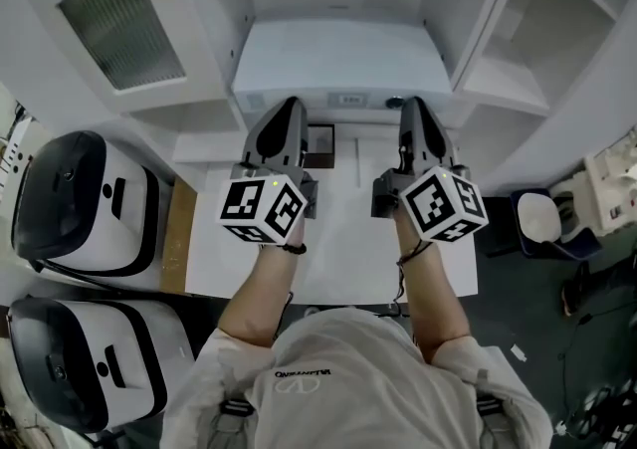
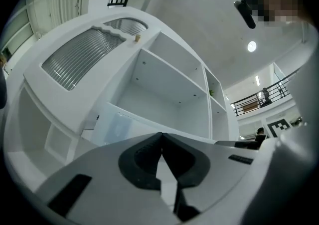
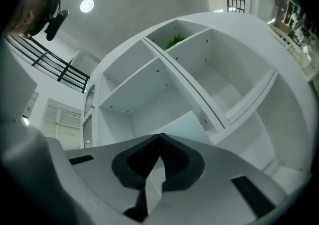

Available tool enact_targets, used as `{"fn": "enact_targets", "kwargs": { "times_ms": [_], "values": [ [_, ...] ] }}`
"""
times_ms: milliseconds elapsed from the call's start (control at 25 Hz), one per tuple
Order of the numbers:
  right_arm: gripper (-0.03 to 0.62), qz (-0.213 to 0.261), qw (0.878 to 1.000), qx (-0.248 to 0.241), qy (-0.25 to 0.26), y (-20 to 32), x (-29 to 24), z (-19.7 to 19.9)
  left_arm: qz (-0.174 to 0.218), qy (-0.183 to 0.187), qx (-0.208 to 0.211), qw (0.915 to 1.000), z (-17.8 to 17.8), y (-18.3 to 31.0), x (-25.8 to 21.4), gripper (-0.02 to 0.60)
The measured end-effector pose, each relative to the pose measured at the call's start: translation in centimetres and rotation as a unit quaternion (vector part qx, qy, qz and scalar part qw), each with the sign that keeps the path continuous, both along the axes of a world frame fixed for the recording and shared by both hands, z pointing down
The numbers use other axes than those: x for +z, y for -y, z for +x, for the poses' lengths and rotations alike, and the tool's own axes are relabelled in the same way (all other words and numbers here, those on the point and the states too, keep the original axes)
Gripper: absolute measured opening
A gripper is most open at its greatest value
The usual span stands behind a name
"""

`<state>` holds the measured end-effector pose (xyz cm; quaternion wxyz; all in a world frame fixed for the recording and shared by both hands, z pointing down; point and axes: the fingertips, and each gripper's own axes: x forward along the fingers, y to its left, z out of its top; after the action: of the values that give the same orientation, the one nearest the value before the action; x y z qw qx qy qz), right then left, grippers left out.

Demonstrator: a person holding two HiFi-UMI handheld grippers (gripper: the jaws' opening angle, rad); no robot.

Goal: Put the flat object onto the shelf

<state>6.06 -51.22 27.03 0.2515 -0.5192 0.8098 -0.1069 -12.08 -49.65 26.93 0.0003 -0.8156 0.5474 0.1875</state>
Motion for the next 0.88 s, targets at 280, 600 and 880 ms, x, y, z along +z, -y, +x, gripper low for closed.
{"fn": "enact_targets", "kwargs": {
  "times_ms": [280, 600, 880],
  "values": [
    [0.011, -0.013, 1.000, -0.002, 0.015, 2.8, -0.1, -0.1, -0.008, -0.016, 0.002, 0.9998, -0.3, 2.4, -0.1, 0.005],
    [0.011, -0.021, 1.000, 0.000, 0.015, 5.1, -0.2, -0.4, -0.019, -0.035, 0.002, 0.9992, -0.6, 4.9, -0.1, 0.005],
    [0.011, -0.016, 1.000, -0.002, 0.005, 5.9, -0.6, -0.8, -0.022, -0.047, -0.005, 0.9987, -1.1, 6.2, -0.2, 0.005]
  ]
}}
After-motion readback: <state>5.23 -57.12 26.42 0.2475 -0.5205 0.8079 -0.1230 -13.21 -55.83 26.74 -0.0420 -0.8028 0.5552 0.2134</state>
